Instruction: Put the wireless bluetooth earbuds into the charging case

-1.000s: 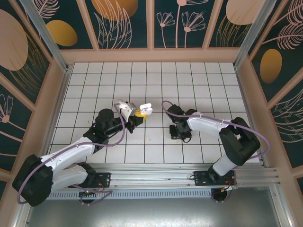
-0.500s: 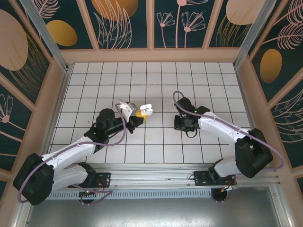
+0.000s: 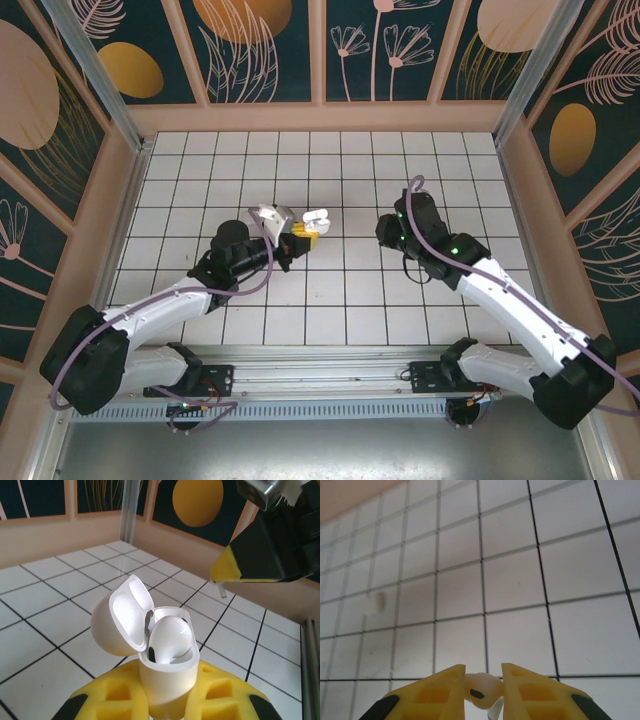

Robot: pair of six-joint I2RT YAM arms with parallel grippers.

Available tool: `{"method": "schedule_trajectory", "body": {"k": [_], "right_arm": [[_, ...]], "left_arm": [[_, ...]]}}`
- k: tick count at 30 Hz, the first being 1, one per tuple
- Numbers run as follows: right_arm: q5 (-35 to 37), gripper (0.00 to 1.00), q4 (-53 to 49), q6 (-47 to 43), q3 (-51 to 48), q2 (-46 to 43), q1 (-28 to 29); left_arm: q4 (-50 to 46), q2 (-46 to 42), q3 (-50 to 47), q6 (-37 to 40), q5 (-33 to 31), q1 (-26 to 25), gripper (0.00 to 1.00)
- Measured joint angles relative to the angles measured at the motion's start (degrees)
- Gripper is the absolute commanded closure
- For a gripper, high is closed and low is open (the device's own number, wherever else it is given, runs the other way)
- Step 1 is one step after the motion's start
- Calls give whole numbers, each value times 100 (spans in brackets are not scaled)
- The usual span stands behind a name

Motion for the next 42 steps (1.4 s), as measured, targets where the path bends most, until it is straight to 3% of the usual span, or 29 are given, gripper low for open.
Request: {"method": "schedule_trajectory", "body": {"k": [24,42], "right_arm": [[376,79,1825,-1187,763,319,1362],[378,78,2022,-1499,590,247,1596]], "left_arm": [[503,219,125,-70,28,-332,100],[603,2,120,317,-382,-529,100]]}}
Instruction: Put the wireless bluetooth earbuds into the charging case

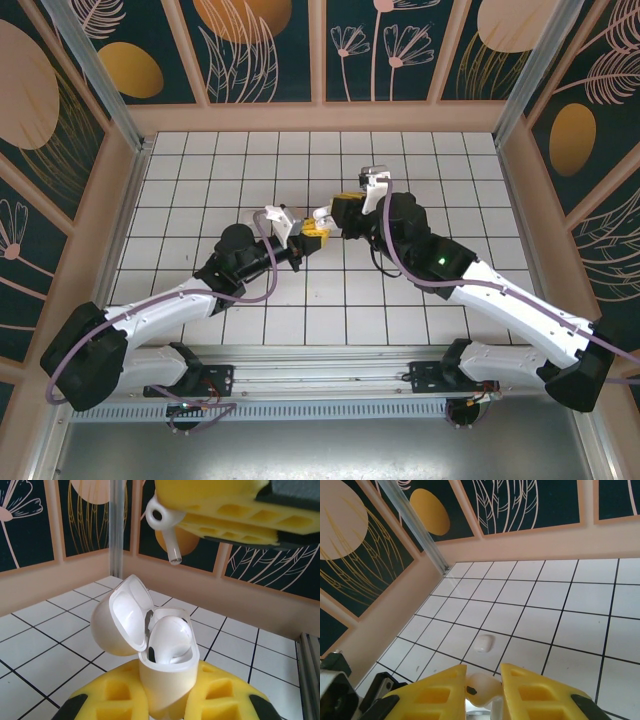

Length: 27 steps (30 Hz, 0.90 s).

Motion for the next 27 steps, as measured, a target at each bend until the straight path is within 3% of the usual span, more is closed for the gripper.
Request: {"method": "schedule_trajectory", "body": {"k": [27], "right_arm": [[-138,78,-59,-4,-186,-2,0]], "left_arm": [[125,-63,-11,-2,2,0,100]]}}
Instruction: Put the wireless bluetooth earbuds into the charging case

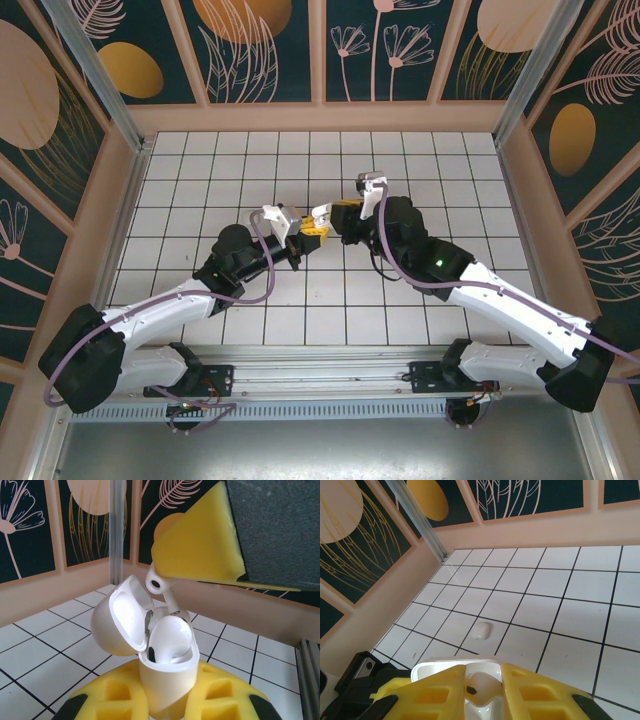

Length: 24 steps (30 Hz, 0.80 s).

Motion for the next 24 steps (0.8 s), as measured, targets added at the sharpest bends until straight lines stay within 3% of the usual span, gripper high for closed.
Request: {"method": "schedule_trajectory", "body": {"k": [24], "right_arm": [[-155,78,-173,-144,-131,31,22]], "left_arm": [[-26,-39,-98,-2,4,-7,100]]}}
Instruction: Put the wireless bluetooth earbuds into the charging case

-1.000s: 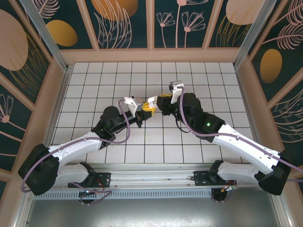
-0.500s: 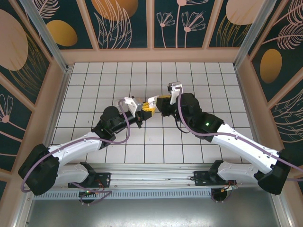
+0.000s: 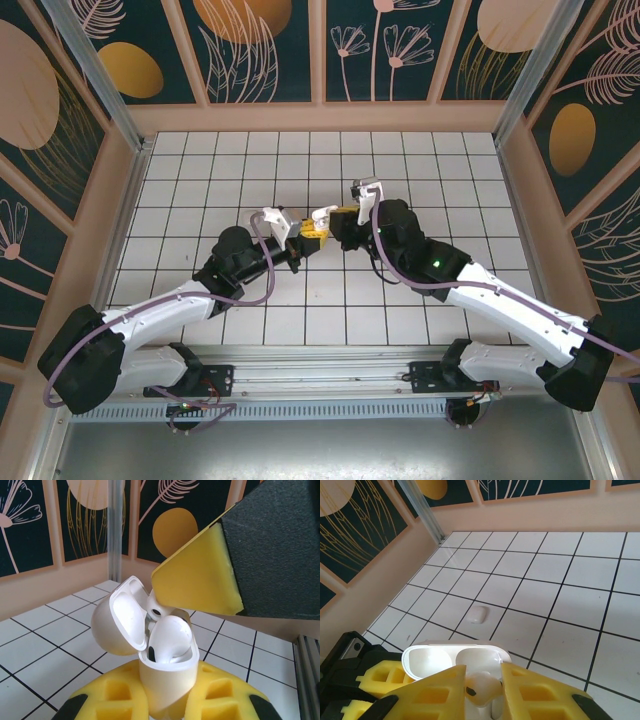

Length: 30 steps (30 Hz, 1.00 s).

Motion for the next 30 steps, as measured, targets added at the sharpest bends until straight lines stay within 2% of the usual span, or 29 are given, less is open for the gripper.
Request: {"method": "schedule_trajectory", "body": {"k": [18,30], "right_arm": [[-188,77,4,-46,-133,-195,0],[-278,69,-24,-52,-133,-225,0]], "left_arm": [[17,-98,-44,0,26,-31,100],[24,-138,-52,0,17,-31,100]]}}
